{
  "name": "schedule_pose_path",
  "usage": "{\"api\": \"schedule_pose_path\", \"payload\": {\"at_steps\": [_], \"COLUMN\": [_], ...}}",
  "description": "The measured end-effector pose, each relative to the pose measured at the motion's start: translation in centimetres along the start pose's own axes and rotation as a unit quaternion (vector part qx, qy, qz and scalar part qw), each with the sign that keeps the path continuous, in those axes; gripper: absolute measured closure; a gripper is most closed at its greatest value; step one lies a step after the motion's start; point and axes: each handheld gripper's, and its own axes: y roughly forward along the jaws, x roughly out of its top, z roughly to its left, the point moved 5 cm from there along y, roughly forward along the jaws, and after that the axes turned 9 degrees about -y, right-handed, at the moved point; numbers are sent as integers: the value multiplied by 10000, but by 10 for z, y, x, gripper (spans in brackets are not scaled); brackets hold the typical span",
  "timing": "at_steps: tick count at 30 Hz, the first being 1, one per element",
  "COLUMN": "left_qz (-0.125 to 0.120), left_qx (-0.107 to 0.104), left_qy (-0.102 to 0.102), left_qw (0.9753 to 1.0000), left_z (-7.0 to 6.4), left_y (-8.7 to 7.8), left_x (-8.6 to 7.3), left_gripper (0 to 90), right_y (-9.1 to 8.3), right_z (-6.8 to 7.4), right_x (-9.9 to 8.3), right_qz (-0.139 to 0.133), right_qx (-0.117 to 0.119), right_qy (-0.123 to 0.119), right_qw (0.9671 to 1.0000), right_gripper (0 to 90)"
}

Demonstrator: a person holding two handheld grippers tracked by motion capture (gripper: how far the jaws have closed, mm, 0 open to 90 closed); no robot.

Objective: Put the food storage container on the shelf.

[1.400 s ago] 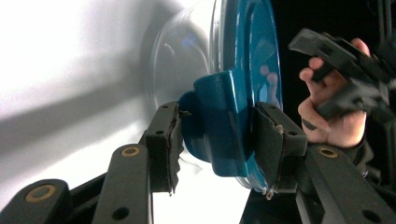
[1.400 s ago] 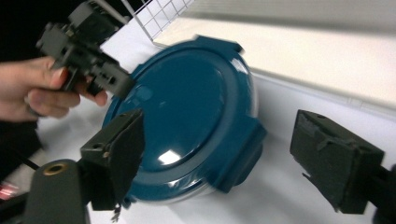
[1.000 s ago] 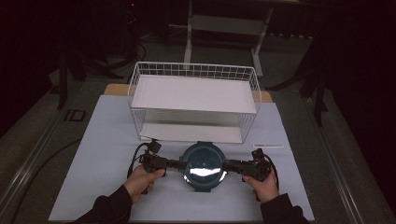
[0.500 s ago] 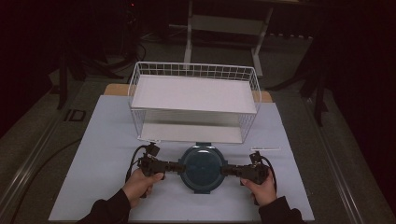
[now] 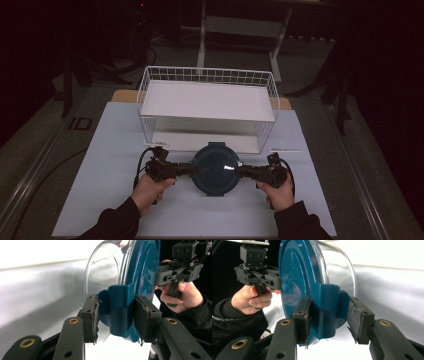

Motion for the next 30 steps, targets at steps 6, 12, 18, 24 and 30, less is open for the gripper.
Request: {"api": "schedule_pose_path", "payload": {"at_steps": [6,12,18,24,30], "left_qz": [-224,-338,-416,-515,-522], "left_qx": [73,102,137,291,303], "left_qy": [133,193,79,113,75], "left_qw": [9996,9992,9990,9982,9981], "left_z": [10,24,40,49,56], "left_y": [2,10,14,15,19], "left_x": [14,31,43,53,60], "left_gripper": [573,573,571,569,569], "right_y": [7,15,29,41,48], "right_z": [-9,-23,-41,-51,-60], "right_x": [13,23,36,43,44], "right_qz": [-150,-236,-222,-325,-410], "right_qx": [-113,-158,-299,-349,-489], "right_qy": [-155,-169,-165,-130,-111], "right_qw": [9997,9995,9992,9988,9979], "right_gripper": [558,558,555,553,551]}}
